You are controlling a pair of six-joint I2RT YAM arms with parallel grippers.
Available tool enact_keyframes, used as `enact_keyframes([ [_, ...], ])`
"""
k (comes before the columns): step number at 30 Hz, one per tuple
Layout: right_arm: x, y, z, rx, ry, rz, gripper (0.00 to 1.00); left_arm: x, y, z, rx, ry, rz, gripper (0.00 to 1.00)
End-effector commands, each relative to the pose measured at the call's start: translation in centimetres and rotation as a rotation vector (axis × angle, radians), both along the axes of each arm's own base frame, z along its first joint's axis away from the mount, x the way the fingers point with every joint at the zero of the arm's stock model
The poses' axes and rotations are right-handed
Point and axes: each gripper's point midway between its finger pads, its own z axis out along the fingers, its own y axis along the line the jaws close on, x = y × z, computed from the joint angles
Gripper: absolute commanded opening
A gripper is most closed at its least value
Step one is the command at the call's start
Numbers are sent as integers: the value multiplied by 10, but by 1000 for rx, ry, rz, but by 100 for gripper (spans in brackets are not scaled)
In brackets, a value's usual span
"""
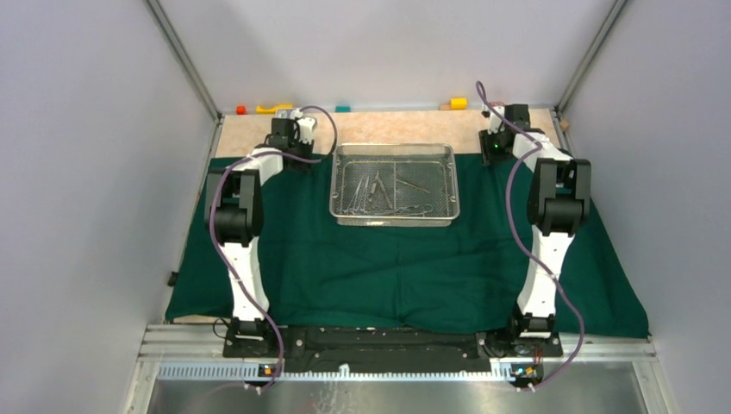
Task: Open and lay out the surgical kit
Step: Open the surgical kit at the center of the board, then smooth out the surgical kit at the center of the board.
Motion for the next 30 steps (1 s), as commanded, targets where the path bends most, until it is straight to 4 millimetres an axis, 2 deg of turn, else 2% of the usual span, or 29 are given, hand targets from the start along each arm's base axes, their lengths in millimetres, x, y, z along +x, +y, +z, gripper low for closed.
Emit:
enact_keyframes([
  [1, -1, 6, -8, 19, 34, 5, 34, -30, -7, -40, -37, 156, -17, 23],
  [8, 2, 4, 2, 10, 18, -4, 16, -23, -7, -32, -50, 143, -17, 0],
  [19, 12, -2, 10, -17, 7, -30, 0, 3, 18, -18, -15, 100, 52, 0],
  [30, 35, -4, 16, -6, -8, -65, 0, 26, 39, -23, 10, 92, 105, 0],
])
